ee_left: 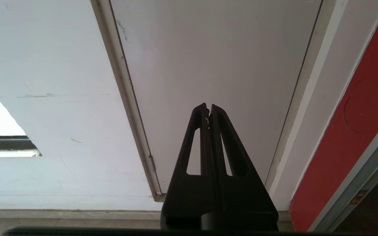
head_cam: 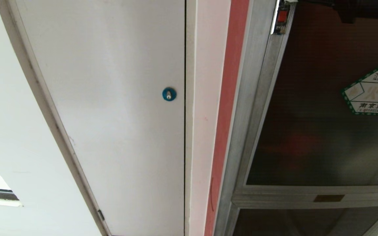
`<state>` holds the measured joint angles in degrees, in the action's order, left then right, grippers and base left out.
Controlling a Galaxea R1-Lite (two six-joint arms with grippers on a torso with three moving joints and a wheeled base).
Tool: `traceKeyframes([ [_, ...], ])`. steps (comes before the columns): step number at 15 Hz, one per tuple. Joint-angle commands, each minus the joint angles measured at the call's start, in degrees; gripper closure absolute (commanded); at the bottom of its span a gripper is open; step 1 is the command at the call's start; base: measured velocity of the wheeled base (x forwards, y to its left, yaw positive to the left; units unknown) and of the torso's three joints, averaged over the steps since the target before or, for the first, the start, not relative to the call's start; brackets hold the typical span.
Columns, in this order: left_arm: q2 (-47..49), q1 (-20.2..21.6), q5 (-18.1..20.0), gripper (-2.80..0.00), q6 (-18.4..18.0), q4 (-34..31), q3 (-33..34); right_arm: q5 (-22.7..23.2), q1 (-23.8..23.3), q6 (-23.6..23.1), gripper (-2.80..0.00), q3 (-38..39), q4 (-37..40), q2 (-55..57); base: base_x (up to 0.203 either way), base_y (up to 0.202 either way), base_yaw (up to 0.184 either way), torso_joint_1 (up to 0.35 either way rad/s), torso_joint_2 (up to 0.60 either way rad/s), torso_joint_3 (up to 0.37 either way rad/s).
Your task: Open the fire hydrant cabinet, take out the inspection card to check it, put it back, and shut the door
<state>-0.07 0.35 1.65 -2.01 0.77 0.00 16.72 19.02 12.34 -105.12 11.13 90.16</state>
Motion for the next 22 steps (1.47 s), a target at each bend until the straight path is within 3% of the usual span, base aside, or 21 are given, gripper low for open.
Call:
traceKeyframes([
  [1, 0.0, 0.0, 0.0, 0.00, 0.0, 0.0, 0.4, 0.0, -0.1, 0.1, 0.00, 0.3, 0.2, 0.2, 0.000, 0.000, 0.000, 0.000, 0.00, 0.000],
  [22, 0.0, 0.1, 0.0, 0.00, 0.0, 0.0, 0.4, 0.0, -1.6, 0.1, 0.00, 1.8, -0.4, 2.1, 0.000, 0.000, 0.000, 0.000, 0.00, 0.000],
])
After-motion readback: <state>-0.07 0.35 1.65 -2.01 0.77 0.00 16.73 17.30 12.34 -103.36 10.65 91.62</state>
